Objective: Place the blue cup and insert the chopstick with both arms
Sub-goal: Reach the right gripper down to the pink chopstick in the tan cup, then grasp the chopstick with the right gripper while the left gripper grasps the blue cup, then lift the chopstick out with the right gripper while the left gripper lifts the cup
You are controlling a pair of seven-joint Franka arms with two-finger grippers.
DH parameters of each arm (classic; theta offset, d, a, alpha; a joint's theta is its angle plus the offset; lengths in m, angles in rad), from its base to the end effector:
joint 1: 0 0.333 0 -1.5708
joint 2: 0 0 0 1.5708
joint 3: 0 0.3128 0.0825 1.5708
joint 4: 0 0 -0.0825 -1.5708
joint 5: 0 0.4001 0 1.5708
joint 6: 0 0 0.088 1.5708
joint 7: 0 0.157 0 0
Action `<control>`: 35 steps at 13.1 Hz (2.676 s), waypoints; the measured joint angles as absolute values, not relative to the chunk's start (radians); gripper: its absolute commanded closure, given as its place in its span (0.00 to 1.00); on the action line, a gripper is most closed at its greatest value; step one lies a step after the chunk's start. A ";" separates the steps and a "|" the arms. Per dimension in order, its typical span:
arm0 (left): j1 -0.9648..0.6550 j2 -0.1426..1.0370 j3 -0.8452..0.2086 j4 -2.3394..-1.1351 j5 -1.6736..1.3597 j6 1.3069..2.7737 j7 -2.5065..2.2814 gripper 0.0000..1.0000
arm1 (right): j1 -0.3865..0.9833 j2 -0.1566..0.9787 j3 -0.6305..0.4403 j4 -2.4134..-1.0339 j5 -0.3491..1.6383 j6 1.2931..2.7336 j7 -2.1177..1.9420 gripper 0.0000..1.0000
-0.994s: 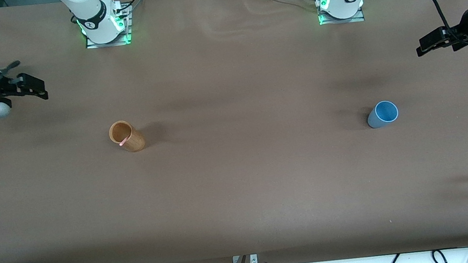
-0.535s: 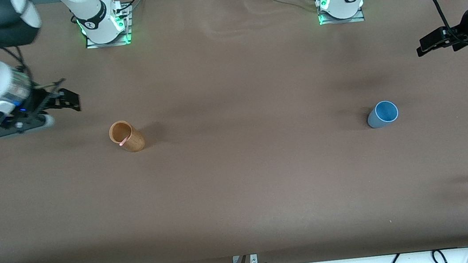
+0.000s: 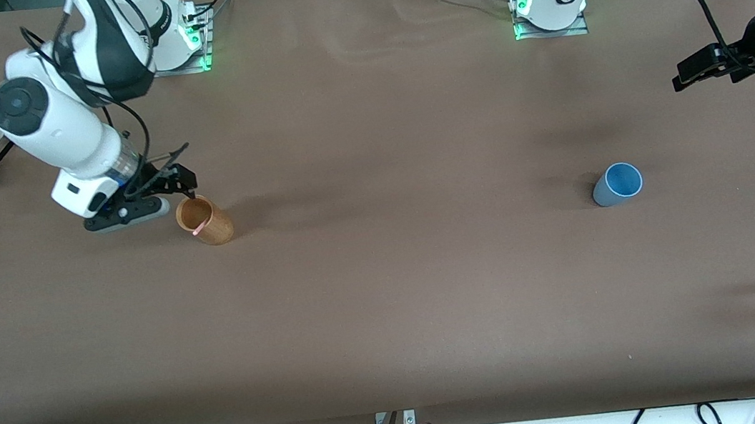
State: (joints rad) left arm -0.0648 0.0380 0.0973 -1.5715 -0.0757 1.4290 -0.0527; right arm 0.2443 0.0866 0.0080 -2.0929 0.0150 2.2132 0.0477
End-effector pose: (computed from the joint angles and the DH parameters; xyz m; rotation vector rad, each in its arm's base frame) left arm 0.5558 0.0046 0.5397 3.0564 0.1247 -0.2776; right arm 0.5593 0.1453 0.3225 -3.1085 -0.3053 -0.0490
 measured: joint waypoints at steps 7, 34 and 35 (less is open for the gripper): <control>-0.065 0.038 0.097 -1.571 -0.076 1.429 -0.053 0.00 | 0.264 0.199 0.009 -2.103 0.014 2.346 0.048 0.17; -0.144 0.265 0.074 -2.049 0.037 2.162 -0.048 0.00 | 0.270 0.088 0.018 -1.619 -0.028 1.703 0.021 1.00; -0.144 0.255 0.074 -2.089 0.037 2.203 -0.048 0.00 | 0.270 0.090 0.018 -1.615 -0.028 1.700 0.018 1.00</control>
